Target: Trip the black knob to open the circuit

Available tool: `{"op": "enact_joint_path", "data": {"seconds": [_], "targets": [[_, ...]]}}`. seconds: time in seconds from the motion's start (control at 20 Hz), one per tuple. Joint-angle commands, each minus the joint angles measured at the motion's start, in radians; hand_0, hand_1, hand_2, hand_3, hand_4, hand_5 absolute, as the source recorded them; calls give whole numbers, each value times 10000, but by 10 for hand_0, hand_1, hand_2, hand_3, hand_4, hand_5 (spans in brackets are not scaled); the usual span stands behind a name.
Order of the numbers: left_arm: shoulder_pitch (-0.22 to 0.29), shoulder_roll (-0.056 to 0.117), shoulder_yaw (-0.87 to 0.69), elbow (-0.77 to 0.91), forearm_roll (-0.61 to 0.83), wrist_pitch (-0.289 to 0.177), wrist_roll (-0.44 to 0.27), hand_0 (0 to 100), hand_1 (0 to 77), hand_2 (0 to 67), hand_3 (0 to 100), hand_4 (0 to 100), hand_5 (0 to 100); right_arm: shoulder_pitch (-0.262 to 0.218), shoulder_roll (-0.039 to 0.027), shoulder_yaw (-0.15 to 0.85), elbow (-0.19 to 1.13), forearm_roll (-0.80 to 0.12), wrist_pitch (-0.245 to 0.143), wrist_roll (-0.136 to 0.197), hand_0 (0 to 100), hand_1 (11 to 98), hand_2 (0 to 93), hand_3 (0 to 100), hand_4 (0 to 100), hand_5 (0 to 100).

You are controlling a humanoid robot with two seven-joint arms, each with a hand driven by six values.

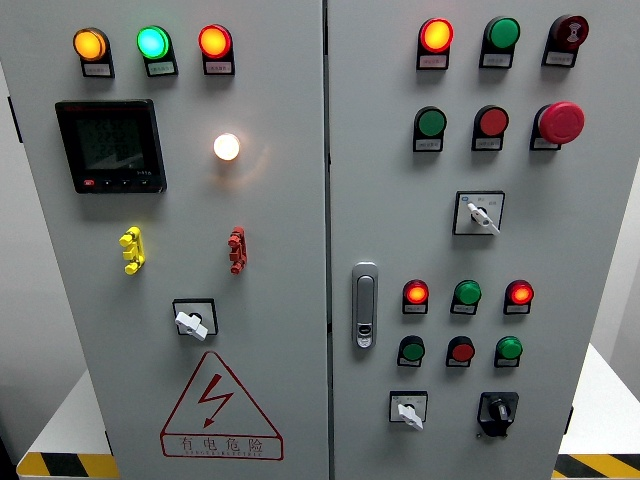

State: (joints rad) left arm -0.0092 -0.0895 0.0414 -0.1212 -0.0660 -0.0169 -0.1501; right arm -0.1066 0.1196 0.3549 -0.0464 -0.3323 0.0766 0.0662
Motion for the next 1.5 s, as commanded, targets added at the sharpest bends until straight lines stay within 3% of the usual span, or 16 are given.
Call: {"op": "enact_joint_path", "data": {"seconds": [0.0, 0.35, 0.45, 0.55, 0.7, 0.8, 0.95, 1.1, 1.2, 1.3, 1.45], "targets": [[0, 5, 0, 0, 0, 0, -2, 0, 33, 128, 214, 67, 16, 7, 0, 10, -12, -6, 32, -32, 744, 337, 56, 211, 147, 238], [0, 5, 0, 0, 0, 0, -2, 0, 32, 128, 214, 67, 16, 22, 0, 806, 34, -510, 124, -140, 739, 338, 56, 212, 148, 238], [0, 5, 0, 0, 0, 0, -2, 0, 31, 128, 214, 67, 16, 22, 0, 1935, 95, -1595, 124, -170, 738, 339, 56, 212, 148, 238], [0, 5, 0, 0, 0, 0, 13, 0, 31, 128, 214, 67, 16, -8, 15, 3166, 111, -3099, 185, -446, 737, 339, 56, 213, 148, 236], [0, 5, 0, 0, 0, 0, -2, 0, 34, 128, 214, 67, 16, -39, 0, 4620, 340, -4434, 216, -737, 735, 340, 56, 213, 148, 235], [0, 5, 0, 0, 0, 0, -2, 0, 34, 128, 214, 67, 16, -24, 0, 5606, 265, -5585, 506, -998, 733, 340, 56, 213, 148, 234], [0, 5, 0, 0, 0, 0, -2, 0, 33, 128, 214, 67, 16, 144, 0, 5320, 97, -5606, 553, -1030, 732, 341, 56, 213, 148, 232], [0, 5, 0, 0, 0, 0, -2, 0, 34, 128, 214, 67, 16, 527, -61, 4719, -195, -4306, 584, -938, 731, 341, 56, 213, 147, 232], [0, 5, 0, 0, 0, 0, -2, 0, 33, 128, 214, 67, 16, 620, -76, 4947, -196, -4162, 615, -937, 731, 341, 56, 213, 147, 231], [0, 5, 0, 0, 0, 0, -2, 0, 33, 129, 214, 67, 16, 590, -77, 5468, -165, -4726, 599, -968, 730, 342, 56, 213, 148, 232], [0, 5, 0, 0, 0, 0, -2, 0, 35, 129, 214, 67, 16, 590, 0, 7197, -165, -6933, 615, -984, 726, 345, 57, 214, 149, 232]]}}
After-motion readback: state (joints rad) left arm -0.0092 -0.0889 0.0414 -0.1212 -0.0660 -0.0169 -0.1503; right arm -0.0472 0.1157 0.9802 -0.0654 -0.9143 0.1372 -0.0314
